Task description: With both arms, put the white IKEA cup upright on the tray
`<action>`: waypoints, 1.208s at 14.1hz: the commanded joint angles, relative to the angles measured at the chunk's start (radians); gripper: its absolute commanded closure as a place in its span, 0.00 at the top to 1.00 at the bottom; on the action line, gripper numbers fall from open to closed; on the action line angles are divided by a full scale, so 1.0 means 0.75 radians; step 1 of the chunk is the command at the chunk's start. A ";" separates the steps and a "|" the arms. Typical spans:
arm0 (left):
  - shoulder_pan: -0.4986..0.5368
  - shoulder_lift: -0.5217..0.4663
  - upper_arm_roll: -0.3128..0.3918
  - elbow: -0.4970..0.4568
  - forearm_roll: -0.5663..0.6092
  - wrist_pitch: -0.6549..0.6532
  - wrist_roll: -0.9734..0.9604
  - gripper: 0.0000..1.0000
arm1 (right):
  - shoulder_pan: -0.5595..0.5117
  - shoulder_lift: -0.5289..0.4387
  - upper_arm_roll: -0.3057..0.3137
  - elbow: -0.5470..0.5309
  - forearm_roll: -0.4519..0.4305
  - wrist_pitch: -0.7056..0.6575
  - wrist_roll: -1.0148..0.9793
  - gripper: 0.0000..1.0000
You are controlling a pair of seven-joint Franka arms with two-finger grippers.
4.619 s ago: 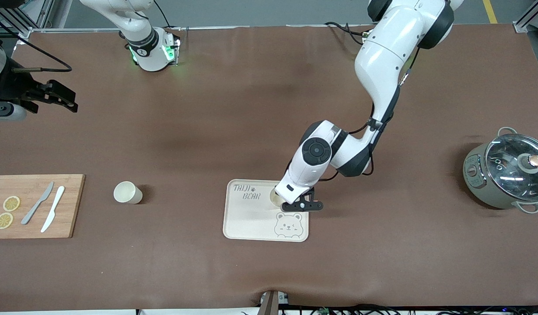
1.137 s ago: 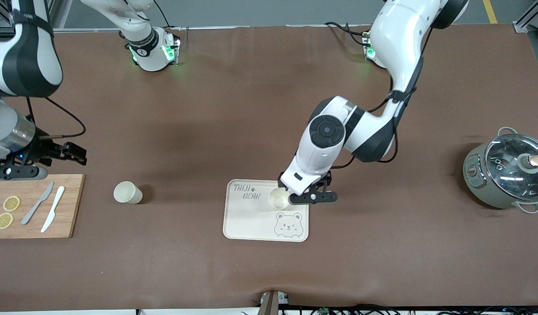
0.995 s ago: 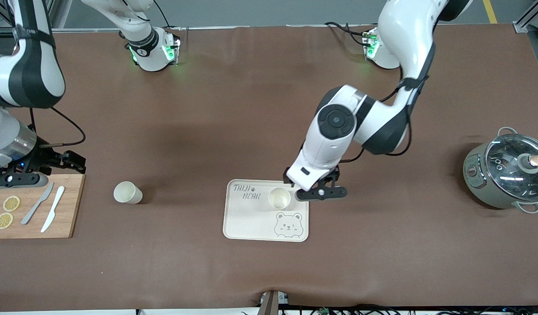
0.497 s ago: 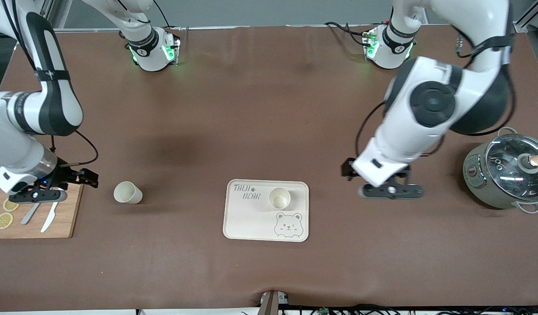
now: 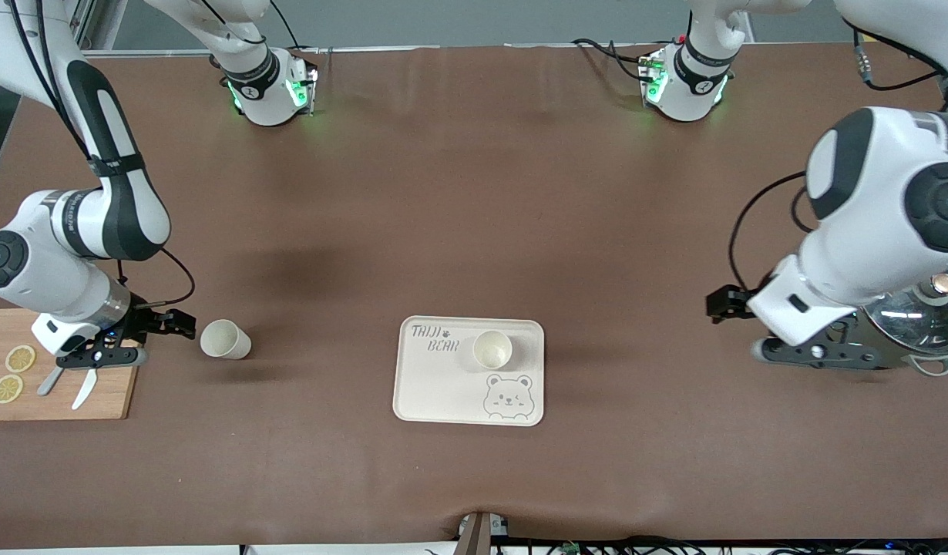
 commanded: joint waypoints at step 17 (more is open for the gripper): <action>0.137 -0.612 0.072 -0.613 -0.135 0.007 0.121 1.00 | -0.022 0.134 0.009 0.004 -0.021 0.139 -0.013 1.00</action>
